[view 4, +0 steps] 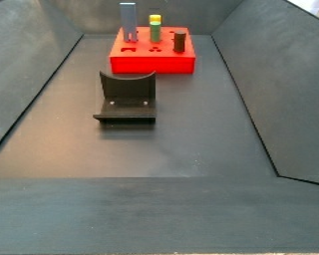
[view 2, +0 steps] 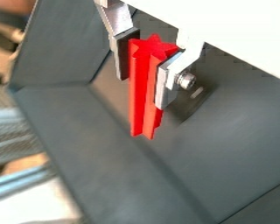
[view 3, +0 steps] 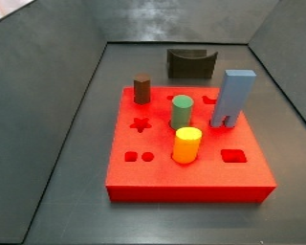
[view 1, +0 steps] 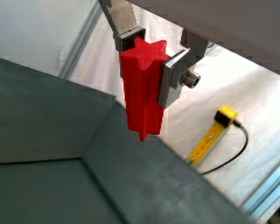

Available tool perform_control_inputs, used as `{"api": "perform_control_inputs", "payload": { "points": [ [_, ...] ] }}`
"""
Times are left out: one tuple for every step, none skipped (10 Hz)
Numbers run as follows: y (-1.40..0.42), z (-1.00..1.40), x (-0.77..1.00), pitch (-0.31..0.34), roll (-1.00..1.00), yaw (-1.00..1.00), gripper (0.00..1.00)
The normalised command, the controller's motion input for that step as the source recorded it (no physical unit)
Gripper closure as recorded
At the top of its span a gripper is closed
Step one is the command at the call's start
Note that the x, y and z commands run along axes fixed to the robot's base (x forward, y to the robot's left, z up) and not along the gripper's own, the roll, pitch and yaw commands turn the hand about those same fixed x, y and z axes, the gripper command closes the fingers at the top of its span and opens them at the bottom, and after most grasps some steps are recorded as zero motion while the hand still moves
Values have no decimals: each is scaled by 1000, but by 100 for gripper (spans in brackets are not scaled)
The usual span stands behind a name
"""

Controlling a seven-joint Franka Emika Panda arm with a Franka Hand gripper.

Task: Pick up the star object. Move up. Place the star object on the fixture. Regrasp the star object. Move to above the board. Insert the star object.
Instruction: Move to above the board, then insert the star object.

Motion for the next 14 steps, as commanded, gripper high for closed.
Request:
{"api": "perform_control_inputs", "payload": {
  "points": [
    [-1000,129,-316,-69,-1000,-148,100],
    [-1000,121,-328,-65,-1000,-155,100],
    [-1000,121,-334,-61,-1000,-161,100],
    [-1000,123,-337,-56,-1000,-165,100],
    [-1000,122,-352,-39,-1000,-170,100],
    [-1000,122,-359,-35,-1000,-172,100],
    [-985,118,-383,-25,-1000,-169,100],
    [-610,77,-264,-20,-1000,-165,100],
    [-336,38,-174,-21,-1000,-157,100],
    [-210,22,-131,-22,-917,-138,100],
    [-97,19,-92,-23,-618,-75,100],
    [-59,5,-70,-26,-409,-46,100],
    [-14,4,-45,-20,-222,-20,100],
    [0,0,0,-4,0,0,100]
  ]
}}
